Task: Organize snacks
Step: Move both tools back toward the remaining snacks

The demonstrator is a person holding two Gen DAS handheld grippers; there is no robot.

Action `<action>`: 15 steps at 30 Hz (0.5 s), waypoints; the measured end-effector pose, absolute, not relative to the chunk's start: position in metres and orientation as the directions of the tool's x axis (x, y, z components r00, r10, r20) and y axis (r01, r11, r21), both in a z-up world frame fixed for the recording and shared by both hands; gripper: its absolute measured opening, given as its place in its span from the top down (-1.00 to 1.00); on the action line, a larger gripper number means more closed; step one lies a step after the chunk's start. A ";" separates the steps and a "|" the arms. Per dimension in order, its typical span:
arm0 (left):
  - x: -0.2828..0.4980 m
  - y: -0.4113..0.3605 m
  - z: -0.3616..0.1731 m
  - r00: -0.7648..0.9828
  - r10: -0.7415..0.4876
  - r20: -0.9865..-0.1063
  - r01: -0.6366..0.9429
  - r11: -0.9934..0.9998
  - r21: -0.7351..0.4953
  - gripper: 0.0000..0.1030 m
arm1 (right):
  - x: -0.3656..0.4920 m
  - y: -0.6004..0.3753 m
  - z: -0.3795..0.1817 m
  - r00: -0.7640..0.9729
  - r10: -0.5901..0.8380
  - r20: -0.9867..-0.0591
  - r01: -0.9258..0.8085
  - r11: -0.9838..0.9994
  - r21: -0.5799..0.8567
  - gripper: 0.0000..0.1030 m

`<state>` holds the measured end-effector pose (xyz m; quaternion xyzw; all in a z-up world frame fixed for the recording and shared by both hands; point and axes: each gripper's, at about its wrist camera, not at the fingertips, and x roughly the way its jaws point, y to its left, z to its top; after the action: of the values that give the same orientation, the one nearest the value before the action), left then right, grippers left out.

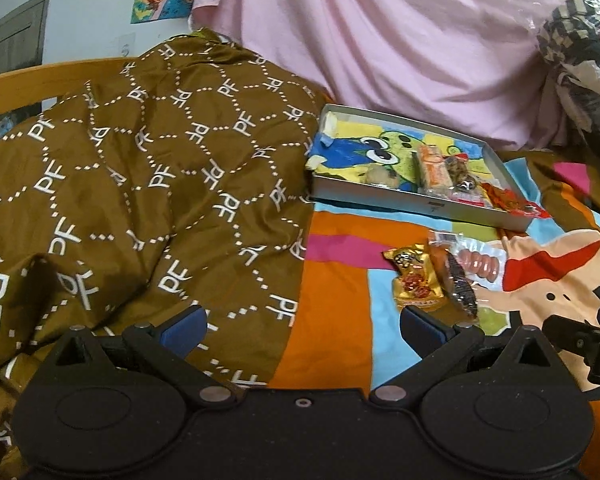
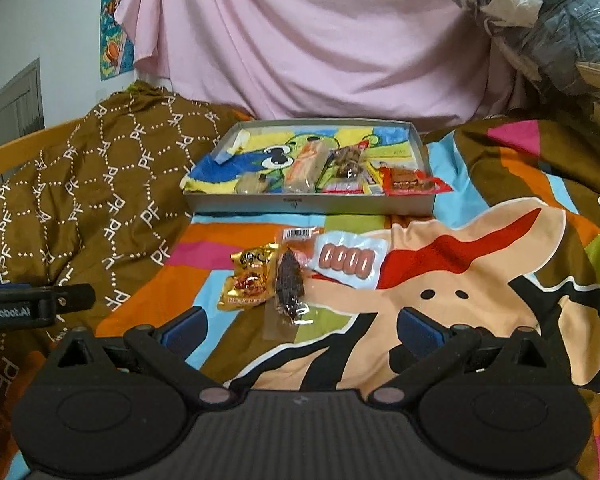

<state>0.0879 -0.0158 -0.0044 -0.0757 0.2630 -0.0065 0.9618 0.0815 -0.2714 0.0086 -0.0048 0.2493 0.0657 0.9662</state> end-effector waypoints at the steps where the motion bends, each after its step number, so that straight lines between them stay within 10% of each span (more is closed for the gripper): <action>1: 0.089 -0.014 -0.005 0.861 -0.048 -0.507 -0.033 0.988 -0.149 -0.98 | 0.083 -0.271 0.008 0.865 0.126 -0.487 -0.131 0.991 0.024 -1.00; 15: 0.112 -0.006 -0.006 0.842 -0.016 -0.539 -0.067 0.989 -0.133 -0.98 | 0.104 -0.261 0.007 0.822 0.159 -0.547 -0.207 0.978 -0.027 -1.00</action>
<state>0.1124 -0.0056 -0.0059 -0.0733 0.2806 0.0133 0.9569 0.1036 -0.2614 0.0066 -0.0426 0.2823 0.0960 0.9536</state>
